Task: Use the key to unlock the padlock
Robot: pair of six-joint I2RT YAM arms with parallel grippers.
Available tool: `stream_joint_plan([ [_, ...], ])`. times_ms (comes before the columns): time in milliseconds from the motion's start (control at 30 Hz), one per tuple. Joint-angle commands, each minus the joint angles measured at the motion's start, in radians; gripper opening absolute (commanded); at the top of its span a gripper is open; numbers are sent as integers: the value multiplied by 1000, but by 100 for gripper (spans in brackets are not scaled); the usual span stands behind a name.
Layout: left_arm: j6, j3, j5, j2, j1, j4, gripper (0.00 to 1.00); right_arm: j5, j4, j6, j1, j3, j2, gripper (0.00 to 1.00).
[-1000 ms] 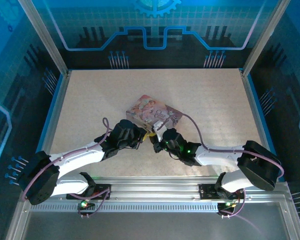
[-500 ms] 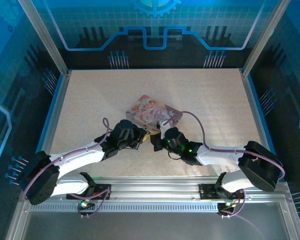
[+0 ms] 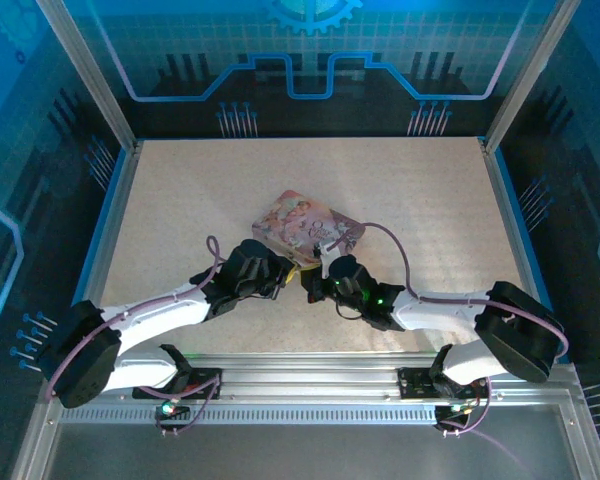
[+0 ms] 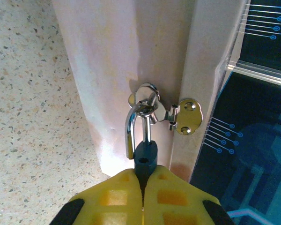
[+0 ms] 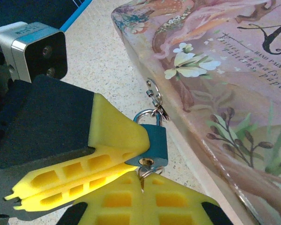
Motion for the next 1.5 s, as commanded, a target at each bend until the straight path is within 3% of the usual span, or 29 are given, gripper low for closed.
stream_joint_plan([
  [0, 17, 14, 35, 7, -13, 82, 12, 9, 10, 35, -9, -14, 22, 0],
  [167, 34, 16, 16, 18, -10, 70, 24, 15, 38, 55, -15, -38, 36, 0],
  [300, 55, 13, 9, 10, -6, 46, 41, 10, 42, 66, -19, -48, 42, 0],
  [567, 165, 27, -58, -88, 14, -124, 52, -12, 89, 114, -32, -92, 32, 0],
  [867, 350, 62, -149, -175, 19, -277, 58, -39, 136, 303, -42, -149, 13, 0],
  [1267, 373, 47, -152, -193, 21, -285, 60, -29, 208, 613, -82, -249, 18, 0],
  [1467, 371, 43, -145, -196, 22, -284, 60, -55, 239, 673, -102, -266, 35, 0],
])
